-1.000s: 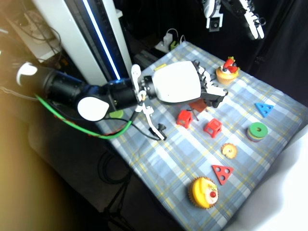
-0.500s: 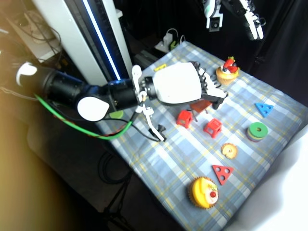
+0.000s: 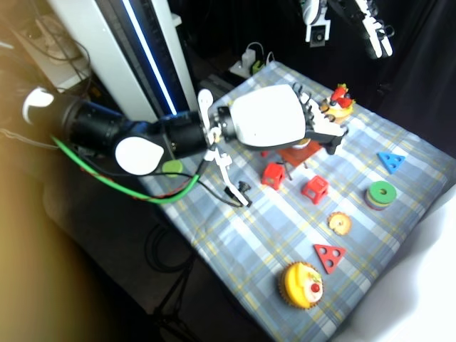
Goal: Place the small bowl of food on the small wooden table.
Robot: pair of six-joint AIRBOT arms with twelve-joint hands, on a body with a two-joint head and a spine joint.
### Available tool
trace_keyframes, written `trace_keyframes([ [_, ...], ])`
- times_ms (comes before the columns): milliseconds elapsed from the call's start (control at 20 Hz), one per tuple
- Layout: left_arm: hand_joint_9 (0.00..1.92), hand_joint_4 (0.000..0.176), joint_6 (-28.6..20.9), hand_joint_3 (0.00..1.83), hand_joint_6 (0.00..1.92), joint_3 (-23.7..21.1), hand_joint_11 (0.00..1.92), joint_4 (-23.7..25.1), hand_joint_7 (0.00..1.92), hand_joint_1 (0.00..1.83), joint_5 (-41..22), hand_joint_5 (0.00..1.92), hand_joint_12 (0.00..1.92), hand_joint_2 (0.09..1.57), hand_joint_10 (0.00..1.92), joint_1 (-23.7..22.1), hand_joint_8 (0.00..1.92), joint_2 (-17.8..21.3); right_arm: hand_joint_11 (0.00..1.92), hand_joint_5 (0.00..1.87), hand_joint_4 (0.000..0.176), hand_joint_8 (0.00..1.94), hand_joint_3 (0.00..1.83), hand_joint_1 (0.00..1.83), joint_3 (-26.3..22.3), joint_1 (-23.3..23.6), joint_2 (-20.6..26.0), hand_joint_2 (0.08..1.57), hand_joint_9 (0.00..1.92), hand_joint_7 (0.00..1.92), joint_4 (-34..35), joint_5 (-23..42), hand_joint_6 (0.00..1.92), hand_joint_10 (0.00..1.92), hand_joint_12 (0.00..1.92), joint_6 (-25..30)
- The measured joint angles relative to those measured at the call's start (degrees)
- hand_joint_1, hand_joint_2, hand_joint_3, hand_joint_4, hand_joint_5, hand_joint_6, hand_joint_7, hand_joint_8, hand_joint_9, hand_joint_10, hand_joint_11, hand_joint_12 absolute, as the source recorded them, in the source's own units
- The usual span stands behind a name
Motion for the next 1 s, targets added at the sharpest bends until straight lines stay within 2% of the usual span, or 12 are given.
trace_keyframes([
  [150, 0.20, 0.176, -0.04, 0.00, 0.00, 0.00, 0.00, -0.02, 0.23, 0.30, -0.02, 0.19, 0.19, 1.16, 0.00, 0.00, 0.00, 0.00, 0.30, 0.57, 0.000, 0.00, 0.00, 1.10, -0.33, 0.00, 1.42, 0.89, 0.73, 0.70, -0.28, -0.04, 0.00, 0.00, 1.10, 0.02],
  [350, 0.23, 0.176, -0.37, 0.00, 0.00, 0.00, 0.00, 0.02, 0.24, 0.26, -0.26, 0.19, 0.23, 1.17, 0.00, 0.00, 0.00, -0.07, 0.32, 0.51, 0.000, 0.00, 0.00, 1.08, -1.77, 0.13, 4.90, 0.94, 0.64, 0.63, -0.35, 0.26, 0.00, 0.00, 0.87, 0.09],
  [400, 0.24, 0.171, -0.66, 0.00, 0.00, 0.00, 0.00, 0.04, 0.25, 0.25, -0.07, 0.20, 0.22, 1.17, 0.00, -0.04, 0.00, -0.07, 0.31, 0.51, 0.000, 0.00, 0.00, 1.07, -3.61, 0.42, 7.43, 0.93, 0.65, 0.64, -0.26, 0.26, 0.00, 0.01, 0.86, -0.02],
  [550, 0.27, 0.140, -0.90, 0.00, 0.00, 0.00, 0.00, -0.42, 0.27, 0.25, -1.01, 0.25, 0.46, 1.16, 0.00, 0.00, 0.00, -0.07, 0.32, 0.53, 0.000, 0.01, 0.00, 1.04, -5.57, 0.61, 12.44, 0.90, 0.69, 0.66, 0.13, 3.26, 0.00, 0.01, 0.92, -0.74],
  [600, 0.27, 0.151, -1.01, 0.00, 0.00, -0.02, 0.00, -0.31, 0.28, 0.26, -1.29, 0.25, 0.49, 1.16, 0.00, 0.00, 0.00, -0.07, 0.34, 0.55, 0.000, 0.01, 0.00, 1.06, -7.15, 0.59, 14.19, 0.90, 0.70, 0.68, 0.24, 3.45, 0.00, 0.01, 0.89, -0.87],
  [650, 0.26, 0.126, -1.16, 0.00, 0.00, -0.02, 0.00, -0.28, 0.29, 0.30, -2.10, 0.25, 0.46, 1.16, 0.00, 0.02, 0.00, -0.04, 0.26, 0.55, 0.025, 0.00, 0.00, 1.08, -8.39, 0.59, 16.33, 0.95, 0.67, 0.66, -0.70, 4.79, 0.00, 0.01, 0.98, -0.83],
  [700, 0.24, 0.127, -1.62, 0.00, 0.00, -0.02, 0.00, -0.39, 0.29, 0.29, -3.08, 0.24, 0.41, 1.15, 0.00, 0.04, 0.00, -0.02, 0.21, 0.54, 0.028, 0.00, 0.00, 1.08, -9.84, 0.24, 18.38, 0.96, 0.65, 0.64, 0.92, 6.71, 0.00, 0.00, 1.04, -1.16],
  [750, 0.18, 0.136, -1.90, 0.00, 0.00, -0.02, 0.00, -0.22, 0.24, 0.33, -3.74, 0.20, 0.26, 1.15, 0.00, 0.04, 0.00, 0.24, 0.18, 0.53, 0.012, 0.00, 0.00, 1.12, -10.69, -0.96, 19.85, 0.97, 0.65, 0.63, 3.39, 9.09, 0.00, 0.00, 1.08, -2.23],
  [800, 0.18, 0.122, -2.60, 0.00, 0.01, -0.02, 0.00, -0.20, 0.25, 0.44, -5.05, 0.24, 0.13, 1.13, 0.00, 0.04, 0.00, 0.57, 0.15, 0.50, 0.000, 0.00, 0.00, 1.15, -12.09, -3.69, 21.84, 1.00, 0.65, 0.62, 7.82, 12.57, 0.00, 0.00, 1.12, -4.57],
  [900, 0.21, 0.099, -3.58, 0.00, 0.00, 0.00, 0.00, -1.09, 0.25, 0.48, -8.02, 0.26, 0.09, 1.14, 0.00, 0.04, 0.00, 0.81, 0.08, 0.44, 0.000, 0.00, 0.01, 1.10, -13.77, -9.05, 24.02, 1.06, 0.59, 0.56, 12.70, 17.22, 0.00, 0.00, 1.14, -7.13],
  [950, 0.20, 0.075, -4.20, 0.00, 0.00, 0.00, 0.00, -1.05, 0.25, 0.42, -9.68, 0.26, 0.13, 1.16, 0.00, 0.04, 0.00, 0.92, 0.12, 0.46, 0.000, 0.00, 0.01, 1.06, -14.84, -12.52, 24.74, 1.08, 0.61, 0.58, 15.41, 19.82, 0.00, 0.01, 1.09, -7.89],
  [1000, 0.20, 0.086, -4.83, 0.01, 0.01, 0.00, 0.00, -0.44, 0.25, 0.32, -11.43, 0.25, 0.41, 1.15, 0.00, 0.09, 0.00, 0.92, 0.15, 0.48, 0.000, 0.01, 0.00, 0.99, -16.20, -16.59, 25.40, 1.10, 0.62, 0.59, 18.60, 23.89, 0.00, 0.01, 1.07, -9.03],
])
